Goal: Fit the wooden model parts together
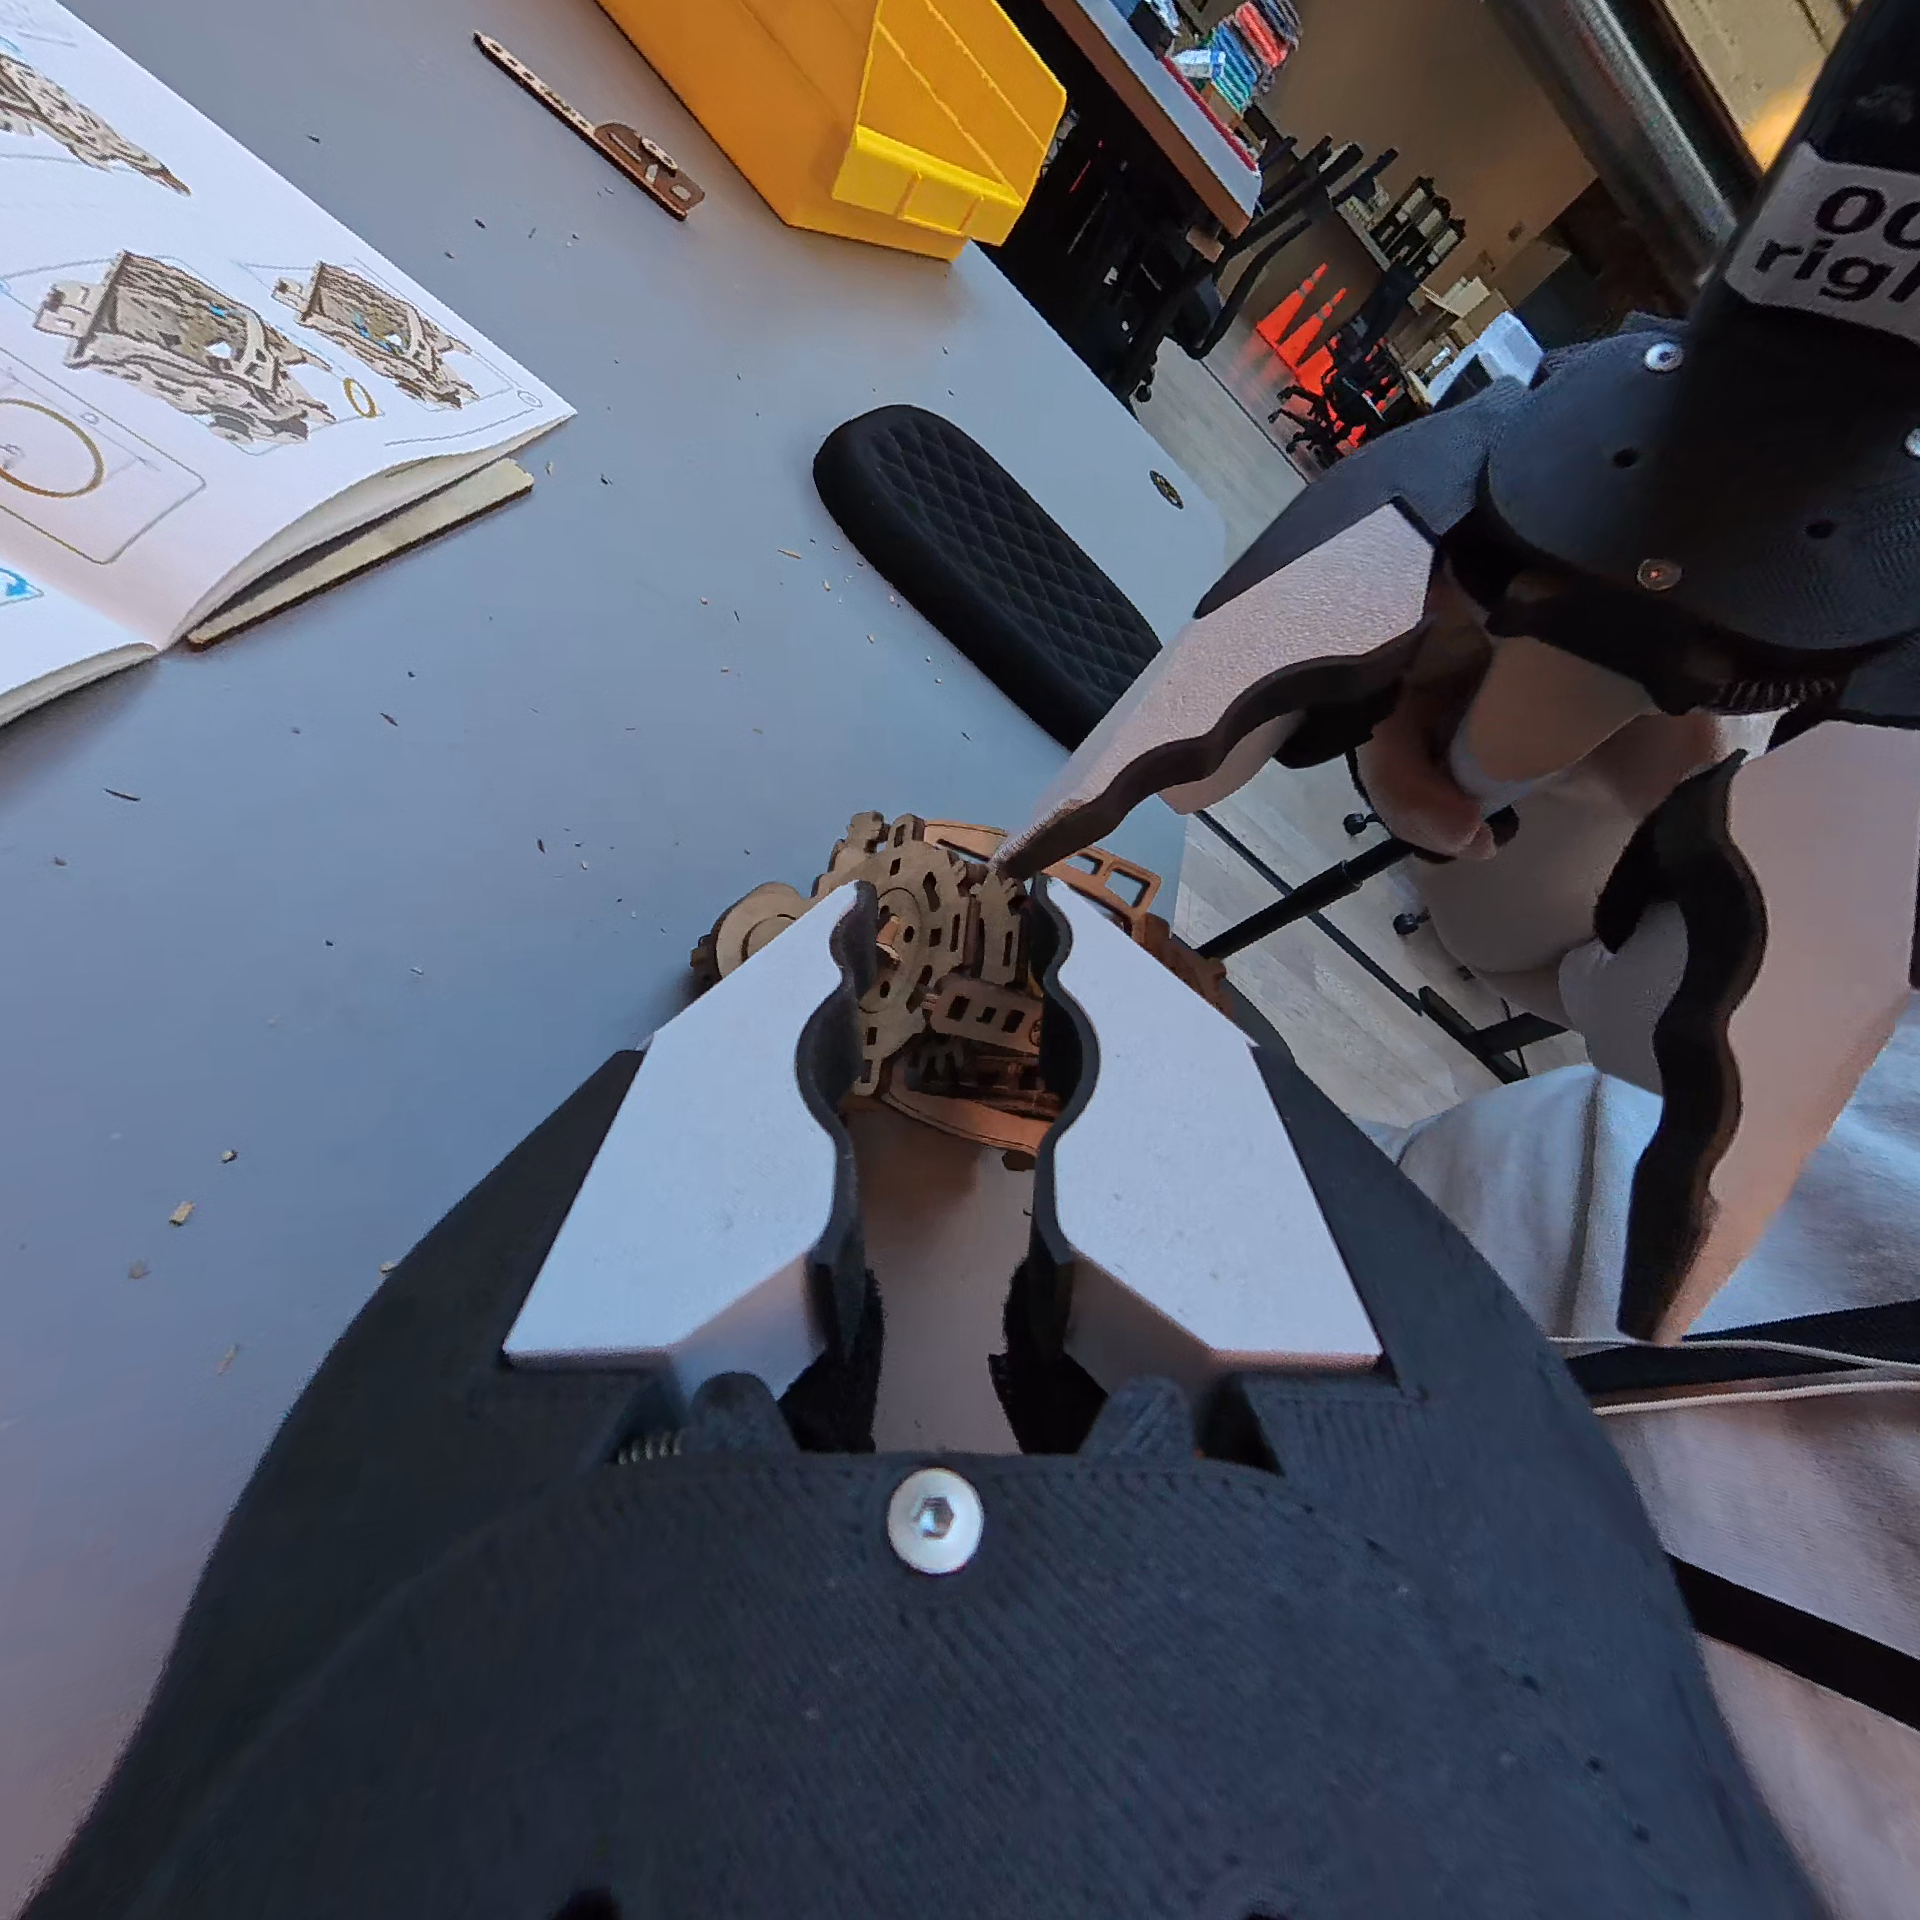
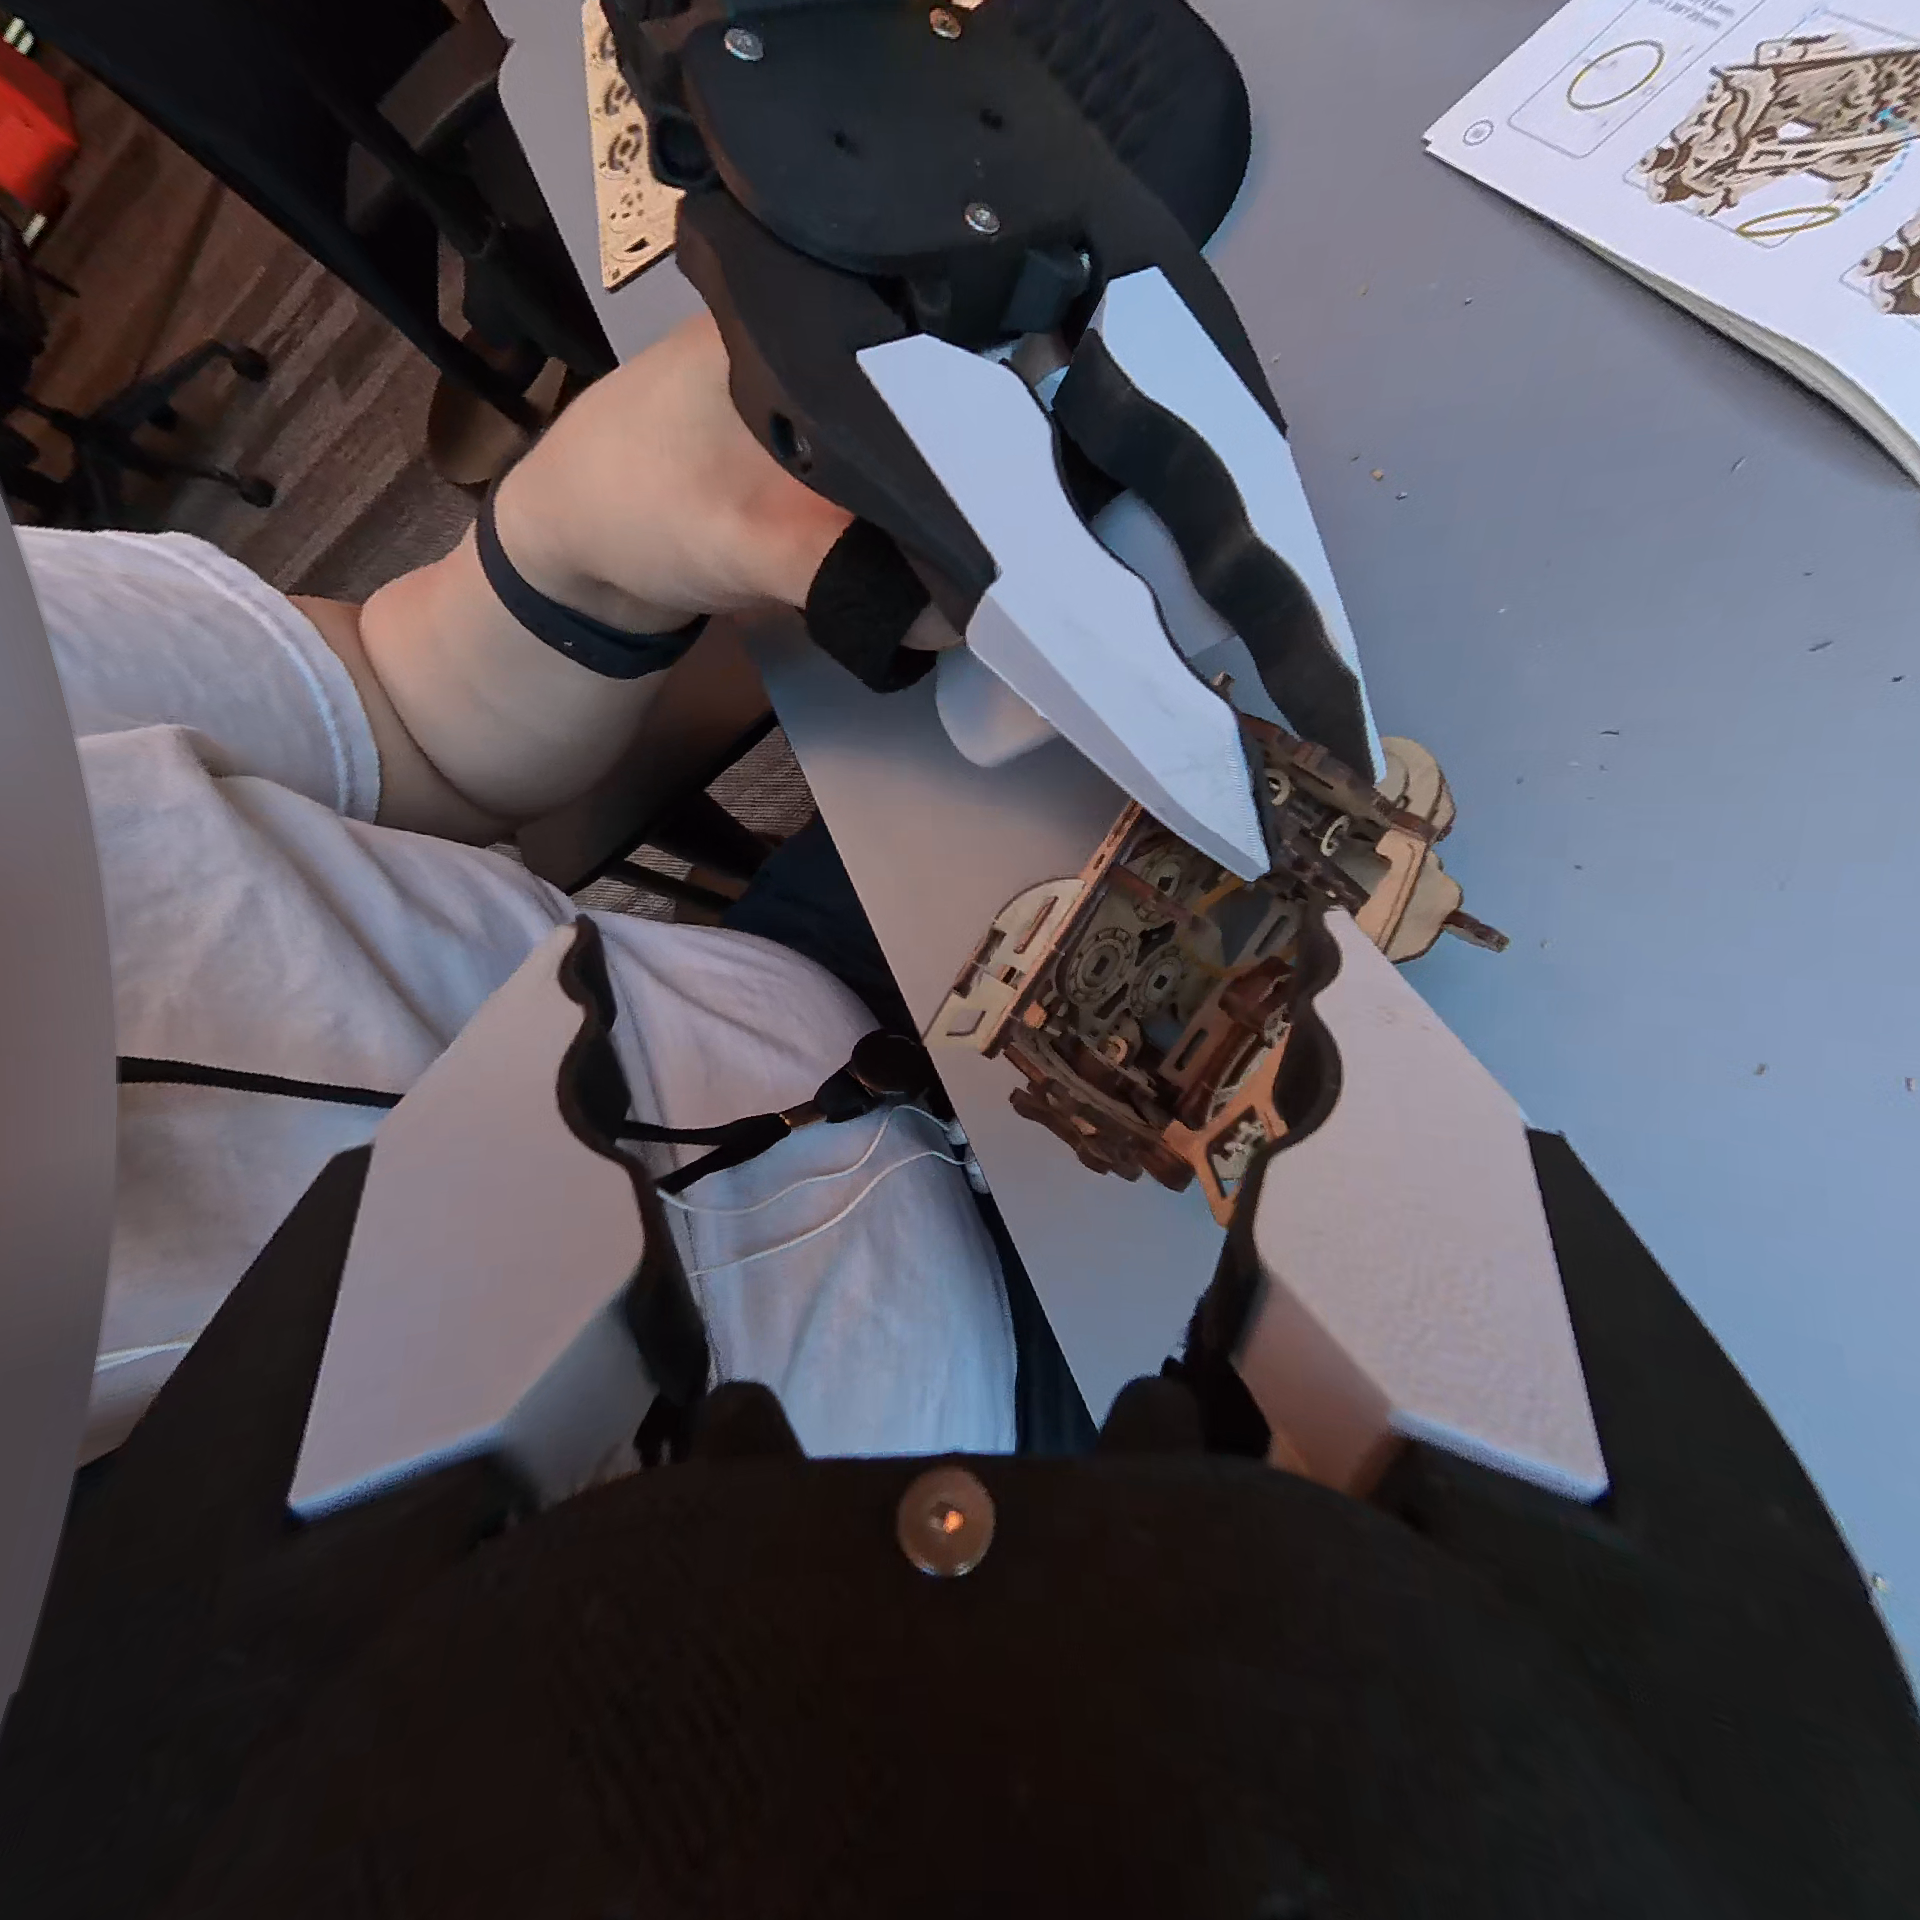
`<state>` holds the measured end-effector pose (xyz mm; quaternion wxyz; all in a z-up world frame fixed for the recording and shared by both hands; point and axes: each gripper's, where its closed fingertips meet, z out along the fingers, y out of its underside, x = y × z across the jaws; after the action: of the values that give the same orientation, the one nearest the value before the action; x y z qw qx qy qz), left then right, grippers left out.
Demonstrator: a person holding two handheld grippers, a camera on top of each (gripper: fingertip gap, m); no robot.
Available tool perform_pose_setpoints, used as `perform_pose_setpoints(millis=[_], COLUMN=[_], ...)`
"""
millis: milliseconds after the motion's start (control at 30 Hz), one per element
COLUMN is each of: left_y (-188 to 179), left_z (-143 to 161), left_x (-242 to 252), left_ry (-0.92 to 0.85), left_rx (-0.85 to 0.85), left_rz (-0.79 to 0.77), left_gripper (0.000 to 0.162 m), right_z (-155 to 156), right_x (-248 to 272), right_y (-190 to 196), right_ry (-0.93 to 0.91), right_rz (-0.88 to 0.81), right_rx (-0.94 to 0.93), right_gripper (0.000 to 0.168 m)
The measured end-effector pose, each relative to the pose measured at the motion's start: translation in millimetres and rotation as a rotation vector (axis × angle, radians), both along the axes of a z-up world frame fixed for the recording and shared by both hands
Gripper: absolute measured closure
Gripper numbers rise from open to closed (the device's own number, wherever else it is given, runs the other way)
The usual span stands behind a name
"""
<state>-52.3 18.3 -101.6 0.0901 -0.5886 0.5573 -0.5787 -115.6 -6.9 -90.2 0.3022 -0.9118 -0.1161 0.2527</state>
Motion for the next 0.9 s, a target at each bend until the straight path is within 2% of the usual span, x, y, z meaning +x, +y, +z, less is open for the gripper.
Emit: perform_pose_setpoints(millis=[500, 900], left_y=[0.6, 1.1], left_z=[-0.7, -1.0], left_x=[-0.7, -2.2], left_ry=[-0.003, -0.01], left_rx=[-0.005, -0.018], left_rz=[0.061, 0.061], left_gripper=[0.134, 0.134], right_z=[-23.3, -20.4], right_x=[0.4, 2.0], right_y=[8.1, 6.1], right_ry=[-0.302, -0.255], right_rz=[-0.07, -0.097], right_rx=[0.032, 0.034], right_gripper=[0.043, 0.053])
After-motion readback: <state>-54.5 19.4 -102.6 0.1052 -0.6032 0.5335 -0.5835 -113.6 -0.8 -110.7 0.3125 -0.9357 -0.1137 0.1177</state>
